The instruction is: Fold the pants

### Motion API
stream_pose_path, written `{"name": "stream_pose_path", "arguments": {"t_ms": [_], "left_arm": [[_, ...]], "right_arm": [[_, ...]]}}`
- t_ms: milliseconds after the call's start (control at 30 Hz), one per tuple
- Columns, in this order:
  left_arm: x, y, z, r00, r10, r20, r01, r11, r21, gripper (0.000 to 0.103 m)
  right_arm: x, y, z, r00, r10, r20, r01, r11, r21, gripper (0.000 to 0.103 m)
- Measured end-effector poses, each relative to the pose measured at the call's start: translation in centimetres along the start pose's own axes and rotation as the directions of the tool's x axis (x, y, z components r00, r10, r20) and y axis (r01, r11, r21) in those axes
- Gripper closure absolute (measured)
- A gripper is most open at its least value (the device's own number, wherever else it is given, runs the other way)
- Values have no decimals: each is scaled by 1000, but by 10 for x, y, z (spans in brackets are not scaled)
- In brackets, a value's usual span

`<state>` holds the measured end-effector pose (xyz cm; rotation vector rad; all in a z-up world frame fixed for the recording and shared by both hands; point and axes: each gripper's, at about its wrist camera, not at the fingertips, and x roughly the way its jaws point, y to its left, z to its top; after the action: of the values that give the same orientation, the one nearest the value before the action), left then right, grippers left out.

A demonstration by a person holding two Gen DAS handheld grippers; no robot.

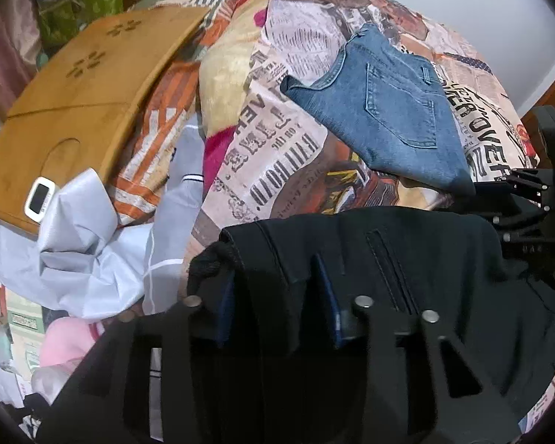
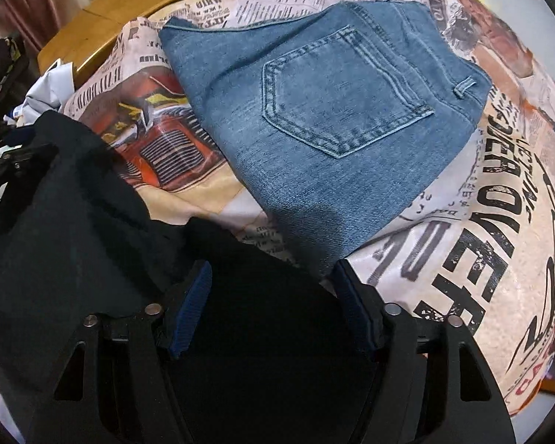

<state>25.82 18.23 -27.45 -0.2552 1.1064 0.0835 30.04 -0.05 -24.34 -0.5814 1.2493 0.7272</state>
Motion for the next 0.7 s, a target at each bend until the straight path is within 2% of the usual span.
{"name": "stream_pose_path", "arguments": {"t_ms": [33,100,133,200,267,367,500,700], "left_arm": [[-2,-2,-1,1000,11,8,-11,1000,7,68],[-5,-5,-3,999,31,24,-31,999,18,71],[-7,-6,-5,999,40,32,-41,999,25,73],[-13,-8,-9,997,56,47,-58,998,36,76],[-18,-9,-12,996,63,58,-66,997,46,78],[-27,-11,-18,995,73,74,-77,996,54,82],[-42,-13,-20,989,101,111,-109,992,63,85],[-56,-13,1,974,157,164,-173,981,88,86]], "right_arm": [[-1,-1,-2,1000,-4,0,4,1000,8,54],[-4,-6,-7,1000,-18,6,18,999,36,72],[-5,-9,-9,1000,-22,7,22,999,45,76],[-8,-12,-16,1000,-22,7,21,998,63,90],[-11,-15,-23,1000,12,0,-12,997,80,96],[-18,-13,-37,1000,4,21,-6,997,75,99],[-41,-7,-44,995,-34,96,26,996,80,100],[-75,-10,-21,968,-92,233,71,993,98,100]]}}
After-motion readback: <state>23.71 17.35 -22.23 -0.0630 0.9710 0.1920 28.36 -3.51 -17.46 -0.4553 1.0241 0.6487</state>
